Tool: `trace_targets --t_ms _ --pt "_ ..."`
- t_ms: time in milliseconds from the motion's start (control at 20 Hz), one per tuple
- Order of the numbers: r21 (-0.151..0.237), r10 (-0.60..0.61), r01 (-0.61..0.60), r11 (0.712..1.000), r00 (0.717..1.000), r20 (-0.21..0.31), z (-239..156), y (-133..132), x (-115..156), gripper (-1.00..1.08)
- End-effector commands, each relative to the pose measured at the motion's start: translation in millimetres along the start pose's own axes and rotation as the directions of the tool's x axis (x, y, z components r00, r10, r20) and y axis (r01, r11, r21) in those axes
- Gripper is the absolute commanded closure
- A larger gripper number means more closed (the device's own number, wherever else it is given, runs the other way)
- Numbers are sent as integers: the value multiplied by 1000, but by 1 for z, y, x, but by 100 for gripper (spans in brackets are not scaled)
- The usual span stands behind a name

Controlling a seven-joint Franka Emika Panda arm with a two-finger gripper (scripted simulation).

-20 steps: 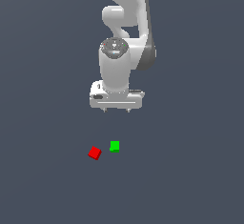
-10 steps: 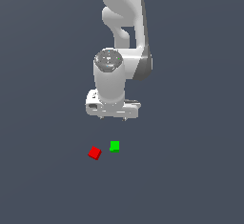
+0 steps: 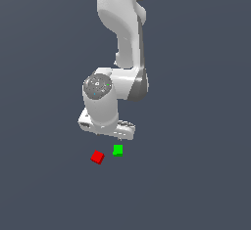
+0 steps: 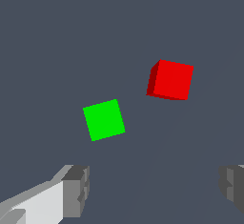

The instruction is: Stack the red cube on top of the green cube.

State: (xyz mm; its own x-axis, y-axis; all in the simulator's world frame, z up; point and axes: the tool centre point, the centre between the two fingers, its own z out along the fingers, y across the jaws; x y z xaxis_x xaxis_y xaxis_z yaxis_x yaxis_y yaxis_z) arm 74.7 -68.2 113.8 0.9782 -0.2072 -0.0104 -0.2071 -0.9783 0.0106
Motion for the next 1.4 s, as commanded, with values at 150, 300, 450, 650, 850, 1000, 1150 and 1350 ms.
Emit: trace_targets --t_ms 150,300,450,650,850,1000,1150,1350 --pt "5 73 -73 997 997 -4 17 14 28 -92" --pt "7 108 -108 994 994 -5 25 21 41 -92" --pt "9 135 -135 991 991 -6 32 27 51 -92" --pt "11 162 -162 987 987 -7 38 33 61 -92" --pt "12 179 -179 984 984 -8 42 37 68 -92" --pt "12 186 -186 982 982 -8 43 39 70 -92" --pt "12 188 -188 982 982 -8 44 39 72 -92" --pt "12 188 -188 982 982 -8 45 40 71 -92"
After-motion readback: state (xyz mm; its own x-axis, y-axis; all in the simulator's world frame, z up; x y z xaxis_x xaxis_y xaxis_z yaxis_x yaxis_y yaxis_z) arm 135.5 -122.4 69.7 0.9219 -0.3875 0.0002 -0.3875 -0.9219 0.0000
